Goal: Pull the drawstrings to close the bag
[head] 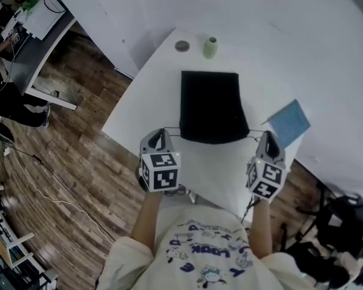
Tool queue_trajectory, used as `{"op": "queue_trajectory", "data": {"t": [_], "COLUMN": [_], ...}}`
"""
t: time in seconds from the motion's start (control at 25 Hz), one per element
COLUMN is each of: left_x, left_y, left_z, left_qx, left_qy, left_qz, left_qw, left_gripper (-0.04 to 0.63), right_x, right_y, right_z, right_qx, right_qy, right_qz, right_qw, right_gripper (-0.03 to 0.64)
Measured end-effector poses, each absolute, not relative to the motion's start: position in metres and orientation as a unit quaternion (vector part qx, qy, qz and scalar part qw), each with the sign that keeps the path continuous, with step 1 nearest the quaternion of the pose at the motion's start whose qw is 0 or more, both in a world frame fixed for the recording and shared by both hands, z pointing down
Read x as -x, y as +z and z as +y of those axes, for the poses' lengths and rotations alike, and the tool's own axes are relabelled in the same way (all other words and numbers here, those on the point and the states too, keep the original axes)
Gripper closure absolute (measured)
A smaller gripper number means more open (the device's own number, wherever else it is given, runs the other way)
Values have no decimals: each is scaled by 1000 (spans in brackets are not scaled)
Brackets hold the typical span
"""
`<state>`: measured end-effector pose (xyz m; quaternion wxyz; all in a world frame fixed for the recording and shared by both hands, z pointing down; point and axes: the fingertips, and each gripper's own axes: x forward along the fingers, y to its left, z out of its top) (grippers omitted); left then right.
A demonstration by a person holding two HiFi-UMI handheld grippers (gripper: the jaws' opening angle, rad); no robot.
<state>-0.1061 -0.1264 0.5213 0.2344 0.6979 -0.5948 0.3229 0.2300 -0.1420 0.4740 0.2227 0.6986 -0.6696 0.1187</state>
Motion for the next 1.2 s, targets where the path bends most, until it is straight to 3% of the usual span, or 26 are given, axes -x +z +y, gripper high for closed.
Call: {"op": "queue_trajectory", "data": {"t": [1.2], "left_x": [187], "left_y": [469], "left_z": [-146], "left_qx": [-619], "left_qy": [270], "left_qz": [-707], "left_qw": [207], "left_gripper": [586], "right_x": [-287], "right_y": [434], "right_z": [-129], "right_qx": [-799], "right_qy": [129], "right_qz": [-548], "right_qw": [210], "right_gripper": [612]}}
